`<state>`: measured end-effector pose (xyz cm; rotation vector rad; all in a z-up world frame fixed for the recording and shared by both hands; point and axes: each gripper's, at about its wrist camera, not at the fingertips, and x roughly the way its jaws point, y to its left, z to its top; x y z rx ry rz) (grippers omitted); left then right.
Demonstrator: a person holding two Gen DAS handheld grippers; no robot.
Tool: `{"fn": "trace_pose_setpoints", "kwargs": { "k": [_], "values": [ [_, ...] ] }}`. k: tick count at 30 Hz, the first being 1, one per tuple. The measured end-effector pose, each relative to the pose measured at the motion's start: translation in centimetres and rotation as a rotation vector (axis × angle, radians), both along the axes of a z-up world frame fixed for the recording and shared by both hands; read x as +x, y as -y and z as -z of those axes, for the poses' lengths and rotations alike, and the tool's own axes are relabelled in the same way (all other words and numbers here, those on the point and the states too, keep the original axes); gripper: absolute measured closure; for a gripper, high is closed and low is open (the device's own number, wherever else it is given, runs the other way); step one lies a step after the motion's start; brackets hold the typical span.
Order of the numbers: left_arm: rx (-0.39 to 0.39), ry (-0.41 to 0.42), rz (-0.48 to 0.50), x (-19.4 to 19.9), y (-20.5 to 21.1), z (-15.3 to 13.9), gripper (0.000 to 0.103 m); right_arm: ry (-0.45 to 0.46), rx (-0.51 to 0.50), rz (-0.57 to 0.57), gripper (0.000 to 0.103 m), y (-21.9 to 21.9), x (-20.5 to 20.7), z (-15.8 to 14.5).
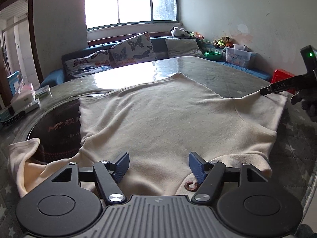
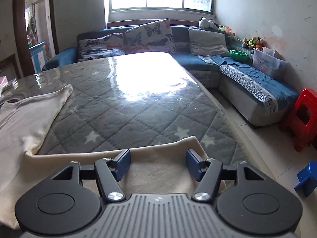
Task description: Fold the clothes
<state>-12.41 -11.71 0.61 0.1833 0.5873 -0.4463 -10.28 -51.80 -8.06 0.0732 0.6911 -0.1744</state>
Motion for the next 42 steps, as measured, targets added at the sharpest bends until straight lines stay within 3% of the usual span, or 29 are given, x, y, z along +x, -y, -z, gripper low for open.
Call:
{"fn": "trace_pose_setpoints", "kwargs": {
  "k": [3,11,14,19,25,28,32,35,38,42],
  "values": [
    [-0.035,-0.003,-0.021,0.0,-1.5,-0.6,0.033,0.023,-0.013,0.009,0.036,-0.2,-0.2,0.3],
    [-0.119,-0.074,-0.241,1.7,-7.4,-0.8,0.033,0.041,-0.024,0.004,0.027,-0.2,-0.5,0.7],
    [-0.117,-0.080,-0.336,2.0,-9.3,-0.5,0.033,0.039,-0.024,0.002,0.023,-0.3,-0.6,0.7],
    [-0.025,-0.037,-0.487,2.2,-10.9,-0.2,0.033,0.030,-0.030,-0.001,0.013,-0.5,-0.4,0.7],
    [-0.022,-0.031,-0.657,2.9,-13.1,-0.4,0.031,0.017,-0.025,-0.006,0.003,-0.5,-0.1,0.8],
    [-0.032,-0.046,-0.739,3.6,-14.6,-0.3,0.022,0.016,-0.021,-0.007,0.002,-0.4,-0.1,0.8],
    [-0.026,-0.045,-0.822,4.3,-16.6,-0.3,0.018,0.014,-0.016,-0.007,0.000,-0.3,0.0,0.8],
    [-0.034,-0.048,-0.829,4.9,-17.8,-0.3,0.016,0.014,-0.013,-0.008,0.000,-0.2,0.0,0.8],
    [-0.019,-0.051,-0.831,5.6,-18.6,-0.2,0.005,0.013,-0.011,-0.008,0.000,-0.1,0.0,0.8],
    [-0.008,-0.053,-0.839,6.1,-19.3,-0.1,0.003,0.014,-0.010,-0.008,0.000,-0.1,0.0,0.8]
  ]
}}
